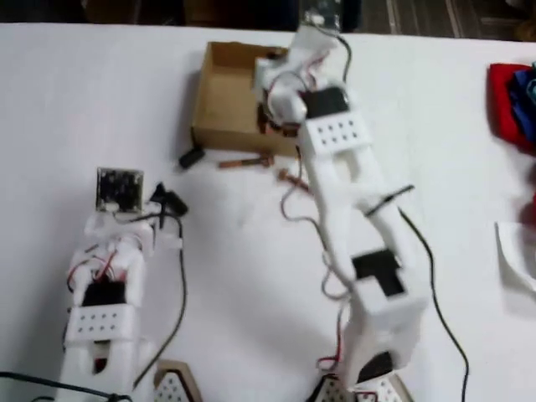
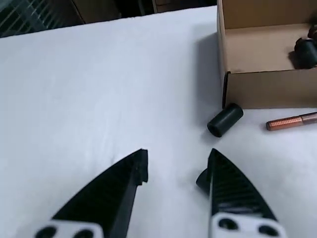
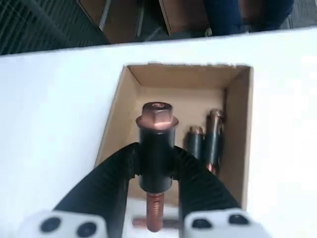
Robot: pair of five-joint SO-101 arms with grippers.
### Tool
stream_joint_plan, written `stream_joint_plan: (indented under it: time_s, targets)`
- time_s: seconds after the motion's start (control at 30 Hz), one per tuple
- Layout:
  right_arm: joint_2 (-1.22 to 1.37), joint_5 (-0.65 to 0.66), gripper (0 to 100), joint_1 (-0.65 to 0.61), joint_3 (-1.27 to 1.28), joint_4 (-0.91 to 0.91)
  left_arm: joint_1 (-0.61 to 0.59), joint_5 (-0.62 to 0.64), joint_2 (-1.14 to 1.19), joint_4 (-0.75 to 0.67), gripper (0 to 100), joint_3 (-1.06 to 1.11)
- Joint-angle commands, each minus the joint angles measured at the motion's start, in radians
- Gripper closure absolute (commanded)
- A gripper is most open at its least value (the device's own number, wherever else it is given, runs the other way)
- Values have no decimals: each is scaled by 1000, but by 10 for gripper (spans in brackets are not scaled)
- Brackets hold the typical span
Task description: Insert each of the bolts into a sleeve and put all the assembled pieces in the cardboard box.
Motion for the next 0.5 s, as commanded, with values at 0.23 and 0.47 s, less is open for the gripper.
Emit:
stream_joint_plan:
  time_s: [0.23,0.47]
  targets:
    - [628,74,978,-8,-704,16,-2,-6,-17,-15,789,-2]
    - [837,112,978,-36,-879,16,0,-6,-17,-20,789,-2]
